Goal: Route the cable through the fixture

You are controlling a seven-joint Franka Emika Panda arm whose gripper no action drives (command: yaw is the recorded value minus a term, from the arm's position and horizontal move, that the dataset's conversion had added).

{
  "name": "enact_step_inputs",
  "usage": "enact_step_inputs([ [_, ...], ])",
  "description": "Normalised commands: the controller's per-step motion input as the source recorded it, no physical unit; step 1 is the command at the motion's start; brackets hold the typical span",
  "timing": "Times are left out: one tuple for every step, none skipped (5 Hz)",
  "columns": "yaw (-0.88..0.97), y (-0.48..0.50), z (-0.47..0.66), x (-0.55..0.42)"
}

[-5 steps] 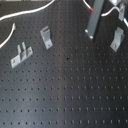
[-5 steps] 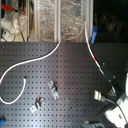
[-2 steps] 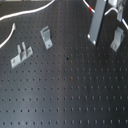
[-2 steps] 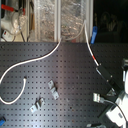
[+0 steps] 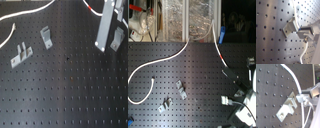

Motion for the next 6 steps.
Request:
enact_step_inputs([
  [0.35, -0.089, 0.01, -0.355],
  [0.39, -0.012, 0.01, -0.327],
  [0.43, 0.034, 0.01, -0.311],
  [0.0, 0.02, 0.0, -0.011],
  [0.0, -0.186, 0.0, -0.046],
  [0.0, -0.236, 0.01, -0.207],
])
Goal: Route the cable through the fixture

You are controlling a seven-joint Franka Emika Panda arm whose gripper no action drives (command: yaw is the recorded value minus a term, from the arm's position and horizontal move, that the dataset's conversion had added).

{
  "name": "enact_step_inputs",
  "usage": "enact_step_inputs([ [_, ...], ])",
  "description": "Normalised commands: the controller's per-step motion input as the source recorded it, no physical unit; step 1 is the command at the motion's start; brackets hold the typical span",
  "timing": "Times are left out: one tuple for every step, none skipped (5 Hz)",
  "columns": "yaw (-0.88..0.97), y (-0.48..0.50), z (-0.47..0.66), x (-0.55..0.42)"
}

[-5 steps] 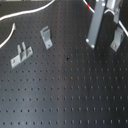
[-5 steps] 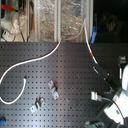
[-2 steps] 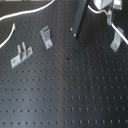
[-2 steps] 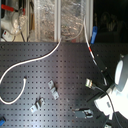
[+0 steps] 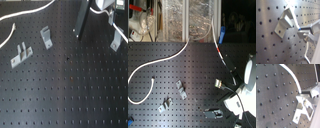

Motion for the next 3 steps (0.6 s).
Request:
enact_step_inputs([
  [0.0, -0.108, 0.0, -0.177],
  [0.05, -0.088, 0.01, -0.199],
  [0.3, 0.031, -0.04, -0.271],
])
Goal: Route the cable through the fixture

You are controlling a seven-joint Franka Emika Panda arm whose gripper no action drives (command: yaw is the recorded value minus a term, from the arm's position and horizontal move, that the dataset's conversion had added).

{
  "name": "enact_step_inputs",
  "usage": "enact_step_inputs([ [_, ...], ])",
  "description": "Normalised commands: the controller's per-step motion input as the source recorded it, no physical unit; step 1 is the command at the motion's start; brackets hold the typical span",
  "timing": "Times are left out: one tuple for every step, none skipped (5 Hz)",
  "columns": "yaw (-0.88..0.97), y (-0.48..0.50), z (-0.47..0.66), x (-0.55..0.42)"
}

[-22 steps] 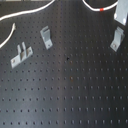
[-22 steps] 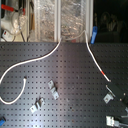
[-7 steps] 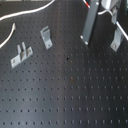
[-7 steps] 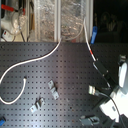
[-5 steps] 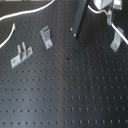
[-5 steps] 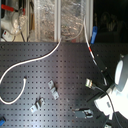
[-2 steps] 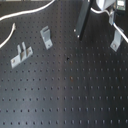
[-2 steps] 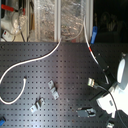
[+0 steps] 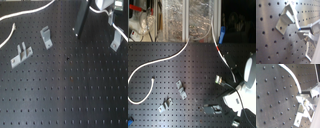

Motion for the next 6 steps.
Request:
enact_step_inputs([
  [0.36, 0.025, -0.02, -0.305],
  [0.33, 0.062, -0.03, -0.271],
  [0.27, 0.074, -0.01, -0.161],
  [0.0, -0.021, 0.0, 0.005],
  [0.0, -0.222, -0.02, -0.113],
  [0.0, -0.145, -0.01, -0.228],
])
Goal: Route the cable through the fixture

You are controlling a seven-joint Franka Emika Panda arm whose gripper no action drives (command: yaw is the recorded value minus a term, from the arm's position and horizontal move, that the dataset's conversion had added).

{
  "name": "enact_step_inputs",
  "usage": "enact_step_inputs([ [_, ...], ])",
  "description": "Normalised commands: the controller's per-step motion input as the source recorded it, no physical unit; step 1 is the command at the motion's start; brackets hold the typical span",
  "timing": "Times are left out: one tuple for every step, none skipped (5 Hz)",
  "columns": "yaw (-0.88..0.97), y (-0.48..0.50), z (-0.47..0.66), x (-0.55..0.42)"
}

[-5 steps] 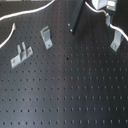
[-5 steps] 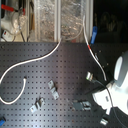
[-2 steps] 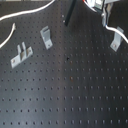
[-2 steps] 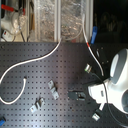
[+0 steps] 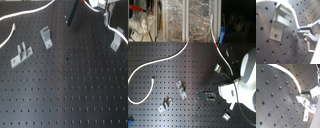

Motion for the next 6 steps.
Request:
enact_step_inputs([
  [0.0, -0.052, 0.0, -0.211],
  [0.0, -0.004, 0.0, -0.017],
  [0.0, -0.007, 0.0, -0.029],
  [-0.11, -0.065, -0.02, -0.09],
  [-0.09, -0.087, -0.21, -0.137],
  [-0.04, -0.059, -0.24, -0.187],
])
